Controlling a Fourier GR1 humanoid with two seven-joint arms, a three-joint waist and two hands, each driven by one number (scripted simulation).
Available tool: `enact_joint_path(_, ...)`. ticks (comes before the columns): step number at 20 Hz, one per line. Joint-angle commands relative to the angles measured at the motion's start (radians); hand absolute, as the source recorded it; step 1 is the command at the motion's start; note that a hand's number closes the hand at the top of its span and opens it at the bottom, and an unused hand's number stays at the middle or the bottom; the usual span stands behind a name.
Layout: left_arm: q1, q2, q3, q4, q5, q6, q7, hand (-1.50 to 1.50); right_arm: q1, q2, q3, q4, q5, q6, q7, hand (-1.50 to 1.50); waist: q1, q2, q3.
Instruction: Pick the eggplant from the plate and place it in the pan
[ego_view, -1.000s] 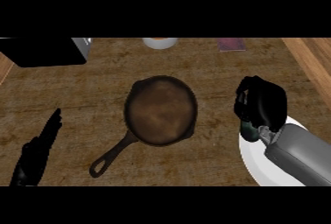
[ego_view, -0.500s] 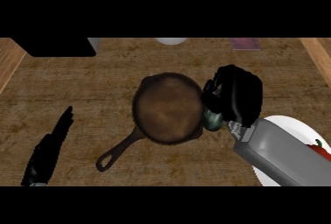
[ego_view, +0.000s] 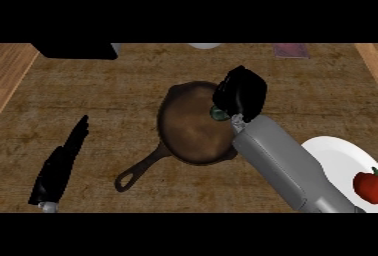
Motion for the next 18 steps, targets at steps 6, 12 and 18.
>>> enact_joint_path(6, -0.06, -0.023, -0.005, 0.032, -0.012, -0.009, 0.006, 0.0, -0.072, 0.161, -0.182, 0.358, -0.225, -0.119, -0.14, 1.5, 0.033, 0.018, 0.002)
enact_joint_path(12, -0.05, -0.018, -0.013, 0.009, -0.012, -0.028, -0.005, 0.0, -0.05, 0.163, -0.29, 0.369, -0.45, -0.299, -0.271, -1.5, 0.059, 0.019, 0.003)
enact_joint_path(18, -0.083, -0.033, -0.019, 0.031, -0.033, -0.017, 0.022, 0.0, -0.086, 0.164, -0.296, 0.402, -0.451, -0.554, -0.495, -1.5, 0.041, 0.015, 0.002)
